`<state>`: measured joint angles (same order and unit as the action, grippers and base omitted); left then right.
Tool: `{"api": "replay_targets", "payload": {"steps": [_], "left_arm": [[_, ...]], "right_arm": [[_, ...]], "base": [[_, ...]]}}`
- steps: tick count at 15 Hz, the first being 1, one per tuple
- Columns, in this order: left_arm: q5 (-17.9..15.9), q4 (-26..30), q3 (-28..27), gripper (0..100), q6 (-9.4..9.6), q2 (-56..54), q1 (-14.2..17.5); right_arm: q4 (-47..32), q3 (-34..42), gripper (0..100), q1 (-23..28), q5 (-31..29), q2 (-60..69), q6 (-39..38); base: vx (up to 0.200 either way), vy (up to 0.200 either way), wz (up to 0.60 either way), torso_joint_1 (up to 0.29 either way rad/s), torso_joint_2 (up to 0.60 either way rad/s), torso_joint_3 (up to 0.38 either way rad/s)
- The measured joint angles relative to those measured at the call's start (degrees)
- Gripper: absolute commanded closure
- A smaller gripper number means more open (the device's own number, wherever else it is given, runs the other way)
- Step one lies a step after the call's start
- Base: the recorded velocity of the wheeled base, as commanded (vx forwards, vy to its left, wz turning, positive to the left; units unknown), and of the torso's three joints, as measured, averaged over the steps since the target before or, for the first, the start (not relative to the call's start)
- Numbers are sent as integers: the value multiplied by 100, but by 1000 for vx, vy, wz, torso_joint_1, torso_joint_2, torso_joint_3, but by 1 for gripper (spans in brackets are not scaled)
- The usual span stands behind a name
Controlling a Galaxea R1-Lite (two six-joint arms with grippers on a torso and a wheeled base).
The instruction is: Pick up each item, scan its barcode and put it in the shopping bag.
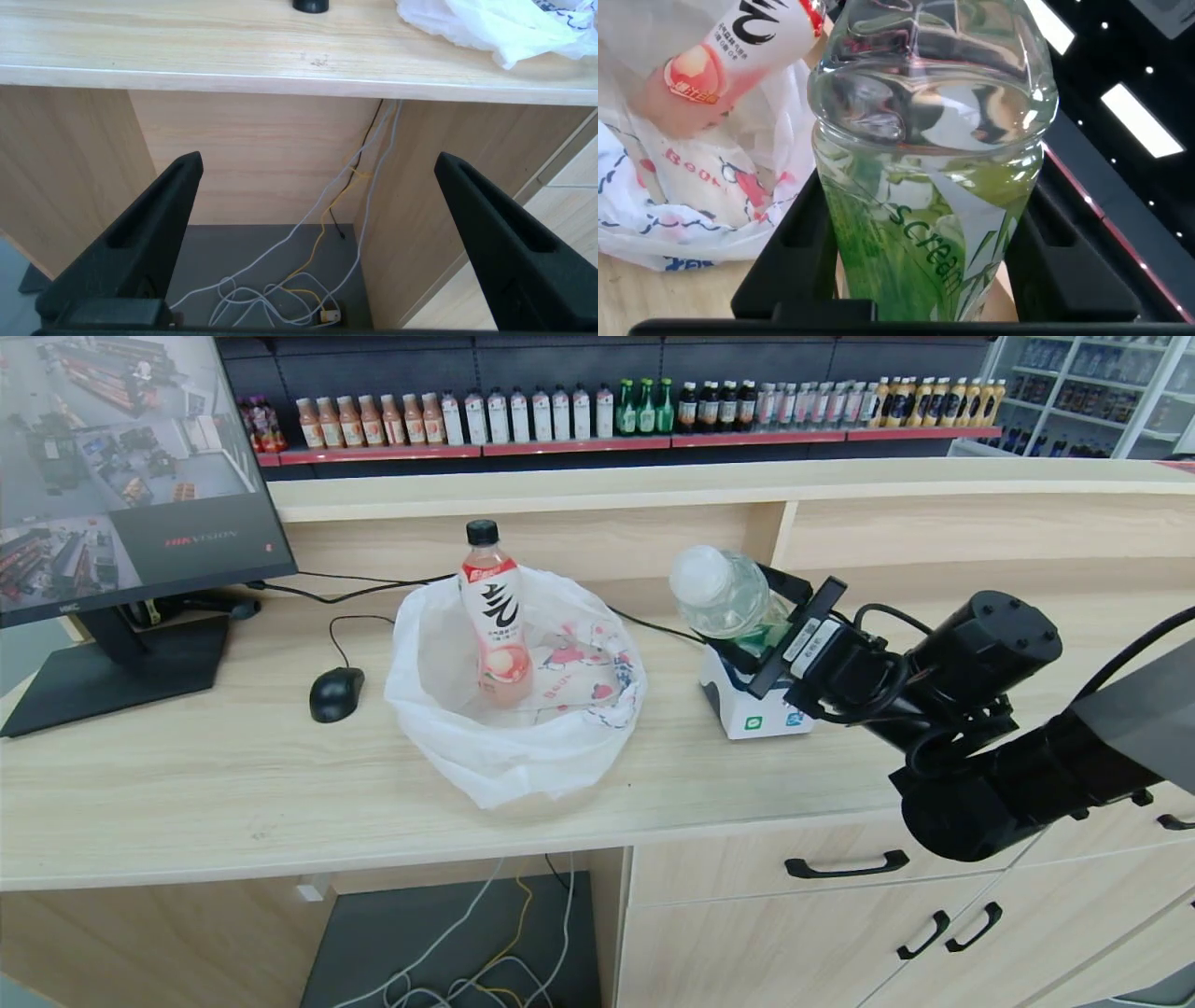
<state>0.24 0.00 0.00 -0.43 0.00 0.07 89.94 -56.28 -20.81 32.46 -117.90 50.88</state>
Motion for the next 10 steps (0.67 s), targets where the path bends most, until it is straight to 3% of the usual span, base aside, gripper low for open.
{"api": "replay_targets", "payload": {"steps": [10], "left_arm": [[-2,0,0,0,0,0,0]], "right_arm": [[0,-245,100,129,453,-127,-46]], "base": [[0,0,0,0,0,0]]}}
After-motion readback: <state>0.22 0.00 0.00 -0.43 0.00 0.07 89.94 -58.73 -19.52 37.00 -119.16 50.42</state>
